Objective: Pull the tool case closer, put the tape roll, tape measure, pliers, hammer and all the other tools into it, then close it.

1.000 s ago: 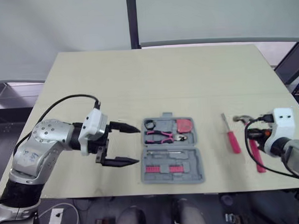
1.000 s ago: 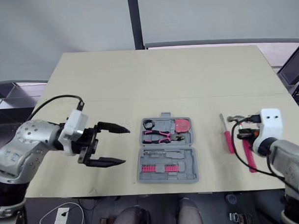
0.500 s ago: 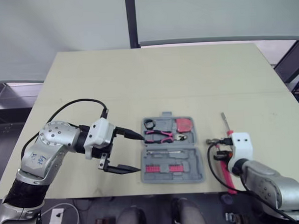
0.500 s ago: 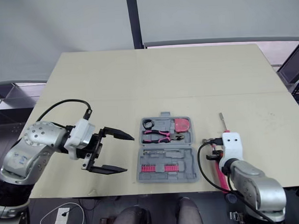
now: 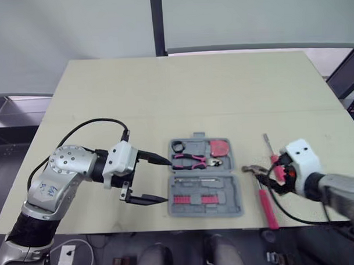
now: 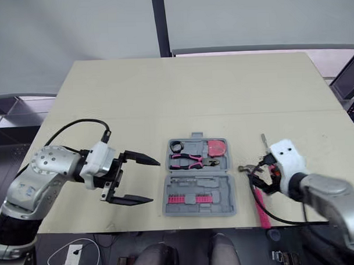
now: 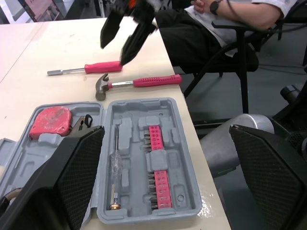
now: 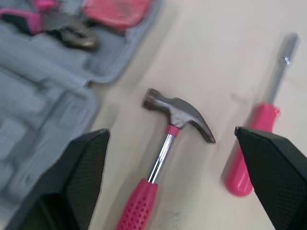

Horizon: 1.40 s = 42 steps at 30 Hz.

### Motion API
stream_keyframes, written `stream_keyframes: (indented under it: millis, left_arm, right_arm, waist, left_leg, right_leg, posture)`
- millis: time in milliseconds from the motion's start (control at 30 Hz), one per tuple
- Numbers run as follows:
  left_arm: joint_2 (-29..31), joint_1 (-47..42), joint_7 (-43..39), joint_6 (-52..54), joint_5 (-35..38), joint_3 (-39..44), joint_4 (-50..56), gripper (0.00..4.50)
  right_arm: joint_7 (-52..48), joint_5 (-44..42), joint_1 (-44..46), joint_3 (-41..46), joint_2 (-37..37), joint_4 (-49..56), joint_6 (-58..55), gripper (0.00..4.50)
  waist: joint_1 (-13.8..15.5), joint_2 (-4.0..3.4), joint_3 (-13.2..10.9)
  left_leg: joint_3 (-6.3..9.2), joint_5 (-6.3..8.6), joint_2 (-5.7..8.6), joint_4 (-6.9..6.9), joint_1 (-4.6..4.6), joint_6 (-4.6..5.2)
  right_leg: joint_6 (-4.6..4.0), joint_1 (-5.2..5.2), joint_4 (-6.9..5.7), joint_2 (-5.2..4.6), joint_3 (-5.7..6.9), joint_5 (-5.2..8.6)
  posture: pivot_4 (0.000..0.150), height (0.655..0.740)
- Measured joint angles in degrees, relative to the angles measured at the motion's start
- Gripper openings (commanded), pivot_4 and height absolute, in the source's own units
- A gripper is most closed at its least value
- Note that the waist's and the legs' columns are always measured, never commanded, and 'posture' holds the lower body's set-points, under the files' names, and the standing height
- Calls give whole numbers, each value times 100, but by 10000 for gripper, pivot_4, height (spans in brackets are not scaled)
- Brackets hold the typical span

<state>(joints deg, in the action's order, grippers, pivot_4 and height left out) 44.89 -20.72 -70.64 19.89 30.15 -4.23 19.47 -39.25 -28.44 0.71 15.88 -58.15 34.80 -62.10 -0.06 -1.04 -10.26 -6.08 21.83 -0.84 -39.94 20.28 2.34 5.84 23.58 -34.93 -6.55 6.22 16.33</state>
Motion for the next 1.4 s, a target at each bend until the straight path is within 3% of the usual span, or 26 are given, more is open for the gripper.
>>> stream_keyframes:
  millis: [133, 200, 433, 567, 900, 1033, 1367, 1400]
  left_arm:
    - [-34, 7, 52, -12, -8, 1, -7, 45000]
    - [-53, 3, 55, -19, -16, 1, -8, 45000]
    - [-118, -82, 91, -58, -95, -20, -8, 45000]
    - [-121, -43, 120, -54, -106, -18, 6, 45000]
    - [-127, -19, 248, -56, -114, -16, 25, 45000]
    - [-127, -19, 319, -56, -114, -16, 37, 45000]
    - [-128, -30, 434, -55, -114, -16, 37, 45000]
    - [-129, -35, 438, -54, -114, -16, 36, 45000]
  right_arm:
    - [-1587, 1085, 42, -1059, -1200, -1017, 2823, 44037]
    - [-2157, 1661, 244, -1579, -1387, -1550, 4196, 44037]
    - [-2877, 4110, 2245, -3405, -1097, -3857, 9057, 44037]
    - [-2696, 5126, 3068, -4041, -690, -5071, 10604, 44037]
    - [-1941, 6527, 4189, -4704, -47, -6589, 12387, 44037]
    - [-1721, 6808, 4482, -4830, 83, -6794, 12738, 31961]
    - [-737, 7921, 5123, -5182, 306, -7372, 13470, 31961]
    - [-592, 8080, 5185, -5218, 332, -7431, 13511, 29233]
  waist:
    - [-18, 47, -24]
    - [-14, 51, -27]
    - [-31, 54, -32]
    - [-20, 48, -36]
    - [-30, 46, -37]
    - [-35, 45, -37]
    - [-51, 45, -37]
    - [-60, 45, -37]
  left_leg:
    - [-8, 0, -1, -8, -5, 0]
    - [-10, 0, 0, -9, -5, 0]
    - [-15, -2, -5, -15, -4, -4]
    - [-14, -3, -5, -18, -2, -5]
    - [-10, -4, -9, -23, -1, -6]
    - [-9, -4, -10, -23, -1, -6]
    - [-9, -4, -10, -26, 0, -6]
    - [-9, -4, -10, -26, 0, -6]
  right_leg:
    - [1, -3, 0, -1, -6, 0]
    - [3, -1, -5, -3, -5, -2]
    - [3, 0, -5, -2, 10, -2]
    - [3, 0, -9, -4, 9, -2]
    - [0, 0, -15, -5, 1, 0]
    - [-1, 1, -18, -5, 1, 0]
    - [-4, 2, -24, -8, 1, 2]
    - [-4, 2, -24, -8, 1, 2]
  posture:
    - [1500, 7400]
    - [1500, 7400]
    - [1500, 7400]
    - [1500, 7400]
    - [1500, 7400]
    - [1500, 7400]
    - [1500, 7400]
    - [1500, 7400]
